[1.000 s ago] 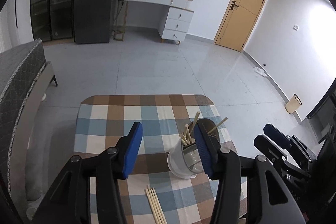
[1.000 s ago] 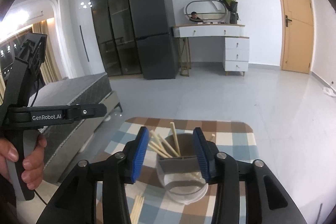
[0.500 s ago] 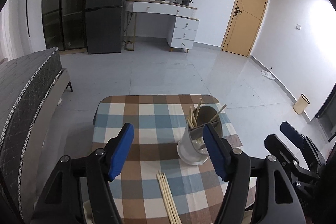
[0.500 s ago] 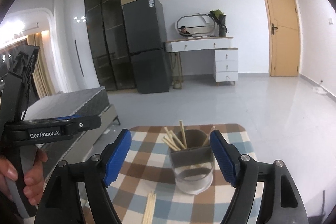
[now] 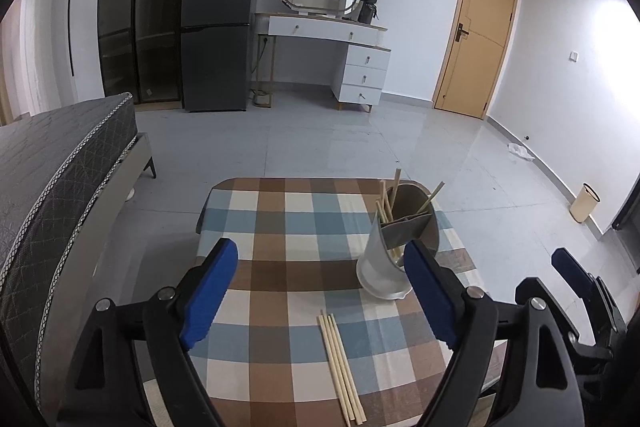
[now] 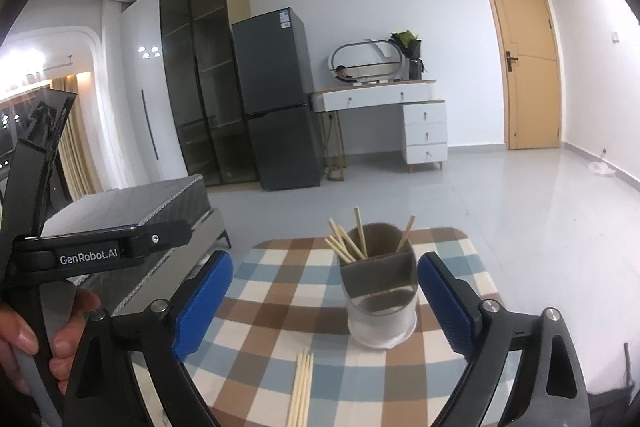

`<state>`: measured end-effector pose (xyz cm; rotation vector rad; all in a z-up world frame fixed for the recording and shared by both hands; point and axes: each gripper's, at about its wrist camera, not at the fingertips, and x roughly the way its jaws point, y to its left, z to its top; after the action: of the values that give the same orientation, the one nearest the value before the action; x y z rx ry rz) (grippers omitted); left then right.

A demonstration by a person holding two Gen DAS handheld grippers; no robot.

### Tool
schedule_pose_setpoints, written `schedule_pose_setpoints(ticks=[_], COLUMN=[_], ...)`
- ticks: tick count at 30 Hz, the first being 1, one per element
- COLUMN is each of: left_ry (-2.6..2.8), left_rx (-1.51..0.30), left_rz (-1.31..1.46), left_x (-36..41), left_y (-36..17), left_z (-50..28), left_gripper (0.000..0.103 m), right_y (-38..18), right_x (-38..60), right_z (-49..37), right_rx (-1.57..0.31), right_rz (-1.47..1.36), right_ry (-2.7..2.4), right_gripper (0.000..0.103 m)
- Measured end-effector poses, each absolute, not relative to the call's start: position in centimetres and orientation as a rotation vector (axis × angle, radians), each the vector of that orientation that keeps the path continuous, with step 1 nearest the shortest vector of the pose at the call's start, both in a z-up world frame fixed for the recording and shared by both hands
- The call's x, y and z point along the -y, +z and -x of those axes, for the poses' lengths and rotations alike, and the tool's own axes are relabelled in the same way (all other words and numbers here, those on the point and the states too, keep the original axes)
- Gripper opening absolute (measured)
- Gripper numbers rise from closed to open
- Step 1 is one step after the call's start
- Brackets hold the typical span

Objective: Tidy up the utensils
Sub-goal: 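Raise both open tools away from the holder, then lower both open tools toward the remaining chopsticks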

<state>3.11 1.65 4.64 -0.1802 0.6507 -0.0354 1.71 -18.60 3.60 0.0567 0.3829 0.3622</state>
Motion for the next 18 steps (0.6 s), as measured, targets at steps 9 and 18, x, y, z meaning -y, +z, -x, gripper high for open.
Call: schedule_pose_setpoints(ticks=[9, 18], left_ry=[0.016, 0.053], left_rx=[-0.65, -0.705], left_rz=[0.181, 0.236], left_x=[-2.3, -3.5], left_y=[1.5, -2.6], left_z=[-2.7, -3.0], left_gripper=[0.087, 0.087], right_y=[0.7, -3.4], right_x=[17.4, 16.5], right_z=[-1.0, -2.7], right_rx=[-0.401, -0.526], right_rz=[-0.036, -0.004], right_ry=[0.373, 0.339], right_gripper=[0.101, 0.102])
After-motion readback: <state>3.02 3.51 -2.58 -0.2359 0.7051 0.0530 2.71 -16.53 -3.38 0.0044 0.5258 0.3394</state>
